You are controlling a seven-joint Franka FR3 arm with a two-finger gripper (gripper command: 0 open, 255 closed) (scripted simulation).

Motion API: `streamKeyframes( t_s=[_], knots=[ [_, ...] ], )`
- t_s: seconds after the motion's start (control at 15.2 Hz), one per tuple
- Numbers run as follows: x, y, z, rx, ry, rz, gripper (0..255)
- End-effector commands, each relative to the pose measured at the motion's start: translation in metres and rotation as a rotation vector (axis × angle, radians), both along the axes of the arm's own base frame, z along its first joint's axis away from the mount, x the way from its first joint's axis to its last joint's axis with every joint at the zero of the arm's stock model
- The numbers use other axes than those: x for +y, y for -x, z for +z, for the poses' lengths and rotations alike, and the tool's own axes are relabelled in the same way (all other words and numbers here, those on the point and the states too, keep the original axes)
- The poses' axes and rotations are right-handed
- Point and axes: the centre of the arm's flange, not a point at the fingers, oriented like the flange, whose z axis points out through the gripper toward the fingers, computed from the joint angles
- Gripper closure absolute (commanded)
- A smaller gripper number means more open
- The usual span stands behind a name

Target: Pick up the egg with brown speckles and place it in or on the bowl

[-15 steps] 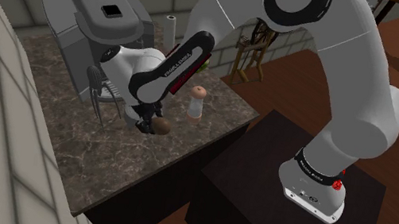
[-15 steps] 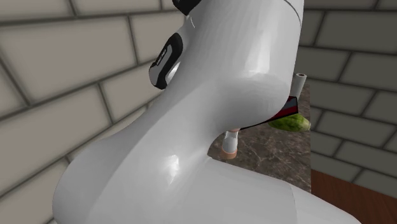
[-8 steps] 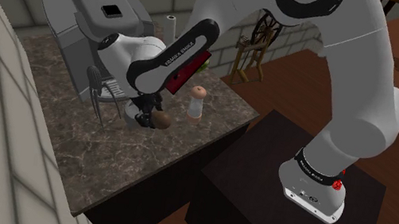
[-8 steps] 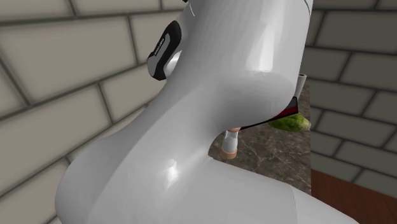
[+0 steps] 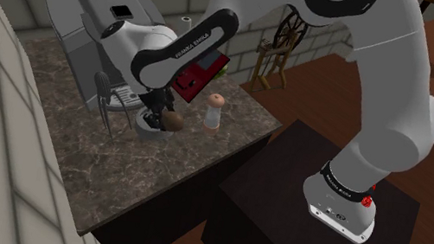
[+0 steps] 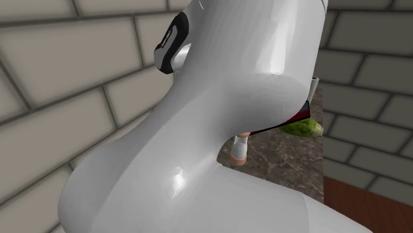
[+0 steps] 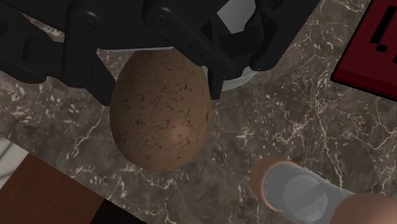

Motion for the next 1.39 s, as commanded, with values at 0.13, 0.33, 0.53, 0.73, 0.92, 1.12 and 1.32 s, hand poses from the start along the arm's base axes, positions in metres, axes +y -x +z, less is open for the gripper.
streamKeyframes(
  t_s=[0.13,0.33,0.53,0.73,0.92,1.12,1.32],
  knots=[
    [-0.007,-0.047,0.004,0.000,0.000,0.000,255],
    [-0.013,-0.086,0.005,0.000,0.000,0.000,255],
    [-0.021,-0.135,0.007,0.000,0.000,0.000,255],
    [-0.021,-0.135,-0.009,0.000,0.000,0.000,255],
    [-0.021,-0.135,-0.025,0.000,0.000,0.000,255],
    [-0.021,-0.135,-0.041,0.000,0.000,0.000,255],
    [-0.021,-0.135,-0.057,0.000,0.000,0.000,255]
  ],
)
